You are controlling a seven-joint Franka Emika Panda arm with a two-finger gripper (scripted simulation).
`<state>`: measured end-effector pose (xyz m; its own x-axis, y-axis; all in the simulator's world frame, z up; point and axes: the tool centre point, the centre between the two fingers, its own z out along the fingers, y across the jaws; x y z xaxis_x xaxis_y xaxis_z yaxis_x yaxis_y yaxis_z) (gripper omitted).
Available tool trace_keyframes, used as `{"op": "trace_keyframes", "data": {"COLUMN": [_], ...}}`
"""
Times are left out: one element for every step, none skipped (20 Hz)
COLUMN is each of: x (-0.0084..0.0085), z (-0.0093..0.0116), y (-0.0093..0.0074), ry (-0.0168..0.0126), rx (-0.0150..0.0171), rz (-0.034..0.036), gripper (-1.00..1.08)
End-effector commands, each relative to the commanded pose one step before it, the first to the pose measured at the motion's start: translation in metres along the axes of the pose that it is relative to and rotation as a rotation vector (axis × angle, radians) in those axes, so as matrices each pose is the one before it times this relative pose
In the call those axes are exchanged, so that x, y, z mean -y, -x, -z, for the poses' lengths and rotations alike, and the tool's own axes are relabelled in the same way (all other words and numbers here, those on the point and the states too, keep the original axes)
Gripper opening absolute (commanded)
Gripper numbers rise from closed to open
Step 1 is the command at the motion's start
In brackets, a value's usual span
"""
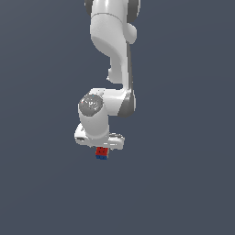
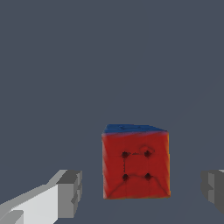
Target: Pick up the object and move it to a goal position.
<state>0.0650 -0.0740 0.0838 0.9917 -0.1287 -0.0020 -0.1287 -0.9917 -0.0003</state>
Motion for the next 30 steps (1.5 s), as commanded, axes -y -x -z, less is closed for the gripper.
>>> {"op": "trace_keyframes", "data": {"x": [0.00033, -0.00002, -0.00003, -0.00004, -0.00005, -0.00006, -0.00009, -0.00008, -0.00009, -0.00011, -0.00007, -0.00006, -0.00005, -0.00001, -0.00003, -0.00002, -0.00001, 0.00000, 0.00000, 0.00000, 0.00000, 0.00000, 0.00000, 0.00000, 0.00000, 0.00000, 0.00000, 0.00000, 0.00006, 0.00044], "z": [-0.00007, -0.00117, -0.00195, -0.00272, -0.00349, -0.00424, -0.00466, -0.00570, -0.00622, -0.00526, -0.00473, -0.00388, -0.00303, -0.00186, -0.00134, -0.00050, 0.00021, 0.00021, 0.00000, 0.00000, 0.00000, 0.00000, 0.00000, 0.00000, 0.00000, 0.00000, 0.00000, 0.00000, -0.00022, 0.00004], "y": [-0.00019, 0.00000, 0.00000, 0.00000, 0.00002, 0.00004, 0.00010, 0.00009, 0.00012, 0.00012, 0.00005, -0.00001, -0.00009, -0.00017, -0.00029, -0.00039, -0.00042, -0.00016, 0.00000, 0.00000, 0.00000, 0.00000, 0.00000, 0.00000, 0.00000, 0.00000, 0.00000, 0.00000, 0.00051, -0.00004], "ry": [-0.00011, 0.00000, 0.00000, 0.00000, 0.00000, 0.00000, 0.00011, 0.00000, 0.00000, 0.00011, 0.00000, 0.00000, 0.00000, 0.00013, 0.00000, 0.00000, 0.00000, 0.00000, 0.00000, 0.00000, 0.00000, 0.00000, 0.00000, 0.00000, 0.00000, 0.00000, 0.00000, 0.00000, -0.00007, 0.00000], "rx": [-0.00063, 0.00000, 0.00000, 0.00000, 0.00000, 0.00000, -0.00047, 0.00000, 0.00000, -0.00047, 0.00000, 0.00000, 0.00000, -0.00047, 0.00000, 0.00000, 0.00000, 0.00000, 0.00000, 0.00000, 0.00000, 0.00000, 0.00000, 0.00000, 0.00000, 0.00000, 0.00000, 0.00000, 0.00137, 0.00000], "rz": [0.00051, 0.00000, 0.00000, 0.00000, 0.00000, 0.00000, -0.00003, 0.00000, 0.00000, -0.00005, 0.00000, 0.00000, 0.00000, 0.00003, 0.00000, 0.00000, 0.00000, 0.00000, 0.00000, 0.00000, 0.00000, 0.00000, 0.00000, 0.00000, 0.00000, 0.00000, 0.00000, 0.00000, -0.00013, 0.00000], "gripper": [1.00, 1.00, 1.00, 1.00, 1.00, 1.00, 1.00, 1.00, 1.00, 1.00, 1.00, 1.00, 1.00, 1.00, 1.00, 1.00, 1.00, 1.00, -1.00, -1.00, -1.00, -1.00, -1.00, -1.00, -1.00, -1.00, -1.00, -1.00, -1.00, -1.00]}}
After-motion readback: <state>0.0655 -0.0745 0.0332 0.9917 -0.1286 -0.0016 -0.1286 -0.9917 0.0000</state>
